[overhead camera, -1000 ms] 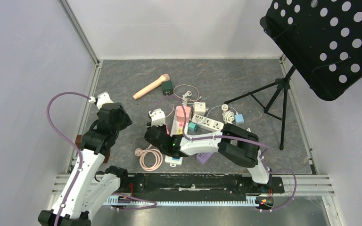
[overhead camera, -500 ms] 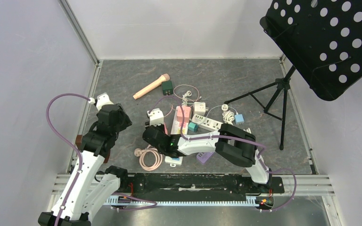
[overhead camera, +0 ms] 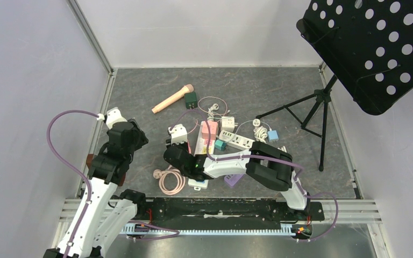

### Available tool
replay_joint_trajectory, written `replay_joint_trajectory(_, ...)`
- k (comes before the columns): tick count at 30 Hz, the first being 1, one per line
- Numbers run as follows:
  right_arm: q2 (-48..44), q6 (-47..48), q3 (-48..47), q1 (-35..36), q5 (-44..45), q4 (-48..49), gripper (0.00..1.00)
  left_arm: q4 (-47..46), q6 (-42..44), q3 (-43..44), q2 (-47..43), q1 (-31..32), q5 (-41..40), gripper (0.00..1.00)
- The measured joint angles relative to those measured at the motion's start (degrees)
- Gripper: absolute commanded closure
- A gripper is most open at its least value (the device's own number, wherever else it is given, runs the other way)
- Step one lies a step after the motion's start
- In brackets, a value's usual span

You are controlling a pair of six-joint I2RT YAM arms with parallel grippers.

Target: Insert the plug

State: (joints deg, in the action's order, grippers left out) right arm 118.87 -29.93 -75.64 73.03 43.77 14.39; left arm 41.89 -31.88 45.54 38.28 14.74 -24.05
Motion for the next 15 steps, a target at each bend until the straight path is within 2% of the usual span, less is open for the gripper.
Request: replay_joint_trajectory(15,3.1,-0.1,-3.8,0.0,0.6,0.0,1.00,0.0,0.0,0.0,0.6,0.0,0.0,0.40)
